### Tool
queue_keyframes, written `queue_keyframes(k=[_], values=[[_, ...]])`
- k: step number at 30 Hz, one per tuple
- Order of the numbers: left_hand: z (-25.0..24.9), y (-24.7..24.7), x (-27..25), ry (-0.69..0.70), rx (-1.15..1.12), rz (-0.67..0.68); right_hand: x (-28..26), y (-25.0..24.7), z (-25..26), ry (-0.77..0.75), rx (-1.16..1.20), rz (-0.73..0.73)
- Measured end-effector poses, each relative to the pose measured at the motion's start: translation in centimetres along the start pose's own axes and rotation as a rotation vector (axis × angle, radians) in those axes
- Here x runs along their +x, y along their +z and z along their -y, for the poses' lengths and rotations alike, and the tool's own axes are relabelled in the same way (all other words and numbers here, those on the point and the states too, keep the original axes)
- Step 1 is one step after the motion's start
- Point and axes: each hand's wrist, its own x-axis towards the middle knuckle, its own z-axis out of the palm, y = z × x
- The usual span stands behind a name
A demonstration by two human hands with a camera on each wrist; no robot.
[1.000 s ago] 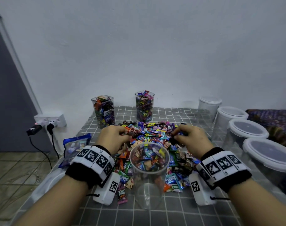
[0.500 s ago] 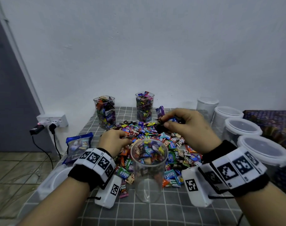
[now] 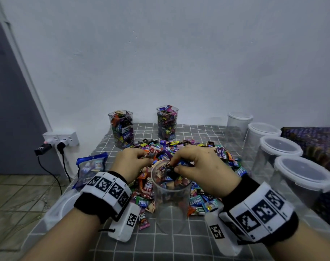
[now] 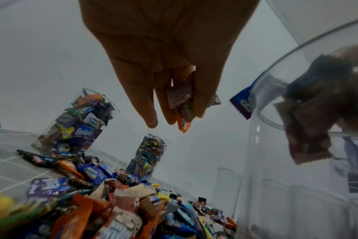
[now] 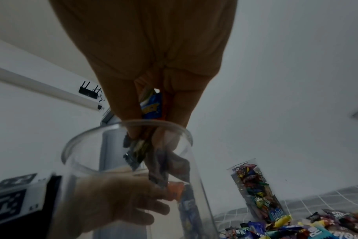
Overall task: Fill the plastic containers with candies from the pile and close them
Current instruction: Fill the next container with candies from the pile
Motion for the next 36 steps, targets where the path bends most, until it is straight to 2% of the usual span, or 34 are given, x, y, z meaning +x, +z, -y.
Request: queue_keyframes(k=[11, 17, 19, 21, 23, 25, 30, 33, 36], values=[[-0.9, -0.8, -0.7, 0.109, -0.087, -0.011, 0.1, 0.5, -0.2, -0.032, -0.017, 0.006], [-1.6, -1.4, -1.2, 0.143, -0.137, -0.011, -0.8, 0.6, -0.3, 0.030, 0.045, -0.157], [-1.9, -1.5, -1.5, 0.154, -0.166, 0.007, -1.3, 0.4, -0.6, 0.093, 0.089, -0.091], [-2.4, -1.7, -1.9, 0.196, -0.178, 0.031, -1.7, 0.2, -1.2, 0.211, 0.158, 0.080], [-3.0, -1.7, -2.4, 0.274, -0.126, 0.046, -2.1, 0.5, -2.2, 0.282, 0.285, 0.203], [-3.7, -1.6, -3.0, 0.349, -0.011, 0.035, -2.4, 1.2, -2.7, 0.304, 0.419, 0.253], [-4.8, -1.1, -4.2, 0.471, 0.233, 0.037, -2.7, 2.6, -2.8, 0.297, 0.564, 0.185], [-5.1, -0.9, -4.5, 0.452, 0.374, 0.094, -2.6, 2.6, -3.0, 0.289, 0.577, 0.153], [-5.0, -0.7, -4.5, 0.422, 0.363, 0.144, -2.6, 2.7, -3.3, 0.289, 0.480, 0.132]])
